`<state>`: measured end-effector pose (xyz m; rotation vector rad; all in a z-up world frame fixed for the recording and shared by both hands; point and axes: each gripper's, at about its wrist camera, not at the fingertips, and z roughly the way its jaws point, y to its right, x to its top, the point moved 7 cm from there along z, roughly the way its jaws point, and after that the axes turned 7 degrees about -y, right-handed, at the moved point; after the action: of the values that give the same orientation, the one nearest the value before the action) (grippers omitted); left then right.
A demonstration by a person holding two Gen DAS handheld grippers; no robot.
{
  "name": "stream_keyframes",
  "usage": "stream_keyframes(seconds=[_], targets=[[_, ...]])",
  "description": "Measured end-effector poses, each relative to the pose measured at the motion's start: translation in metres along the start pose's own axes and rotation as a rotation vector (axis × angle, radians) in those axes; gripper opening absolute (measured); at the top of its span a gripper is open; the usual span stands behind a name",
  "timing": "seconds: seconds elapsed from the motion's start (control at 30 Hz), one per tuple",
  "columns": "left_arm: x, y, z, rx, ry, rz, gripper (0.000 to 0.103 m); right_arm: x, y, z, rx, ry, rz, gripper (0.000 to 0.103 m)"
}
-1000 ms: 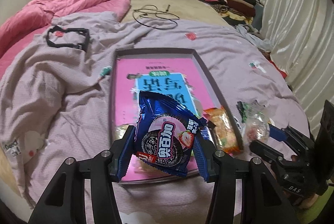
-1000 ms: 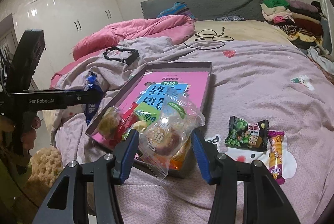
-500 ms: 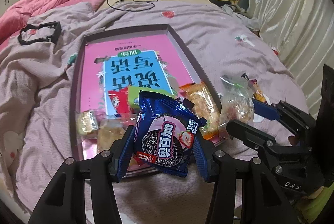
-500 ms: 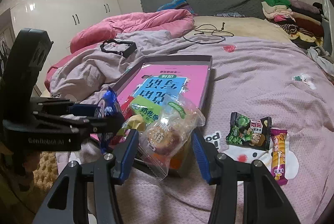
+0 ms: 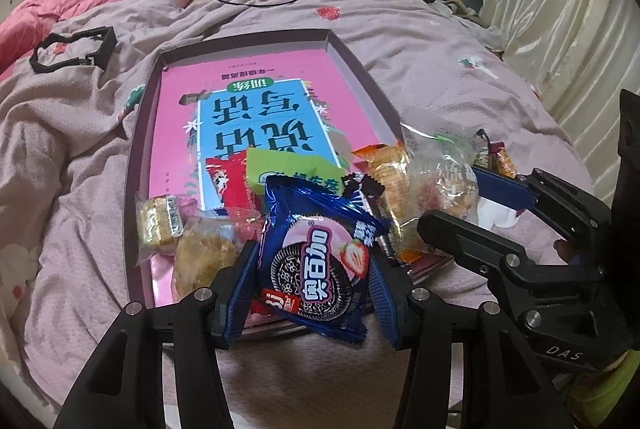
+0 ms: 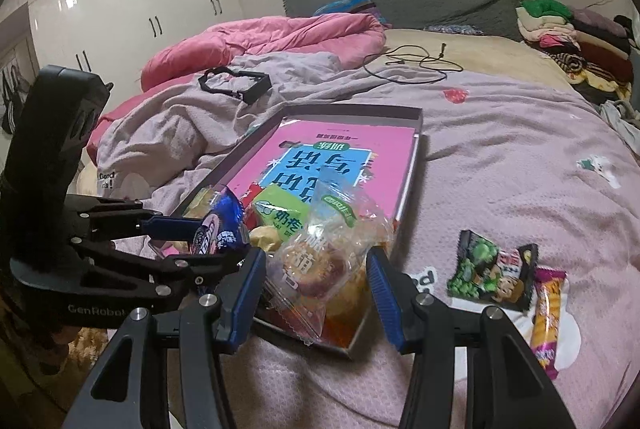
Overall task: Organize snacks
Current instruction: 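Lower the Oreo pack with the left gripper while the right releases the bread bag into the tray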
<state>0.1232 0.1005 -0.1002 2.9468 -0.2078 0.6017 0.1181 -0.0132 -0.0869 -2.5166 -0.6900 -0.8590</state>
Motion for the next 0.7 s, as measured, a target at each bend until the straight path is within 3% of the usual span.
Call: stream_keyframes(seconds=[0.5,0.7], targets=[[0.001,-0.012,0.003,0.003,0.004,-0.037,0.054,-0.01,-0.007,0.023,-0.006,-0.069,-0.03,0.055],[0.001,-0.012,0.003,0.002,0.005,-0.038,0.054,-0.014,-0.008,0.019,-0.002,-0.071,-0.029,0.061]])
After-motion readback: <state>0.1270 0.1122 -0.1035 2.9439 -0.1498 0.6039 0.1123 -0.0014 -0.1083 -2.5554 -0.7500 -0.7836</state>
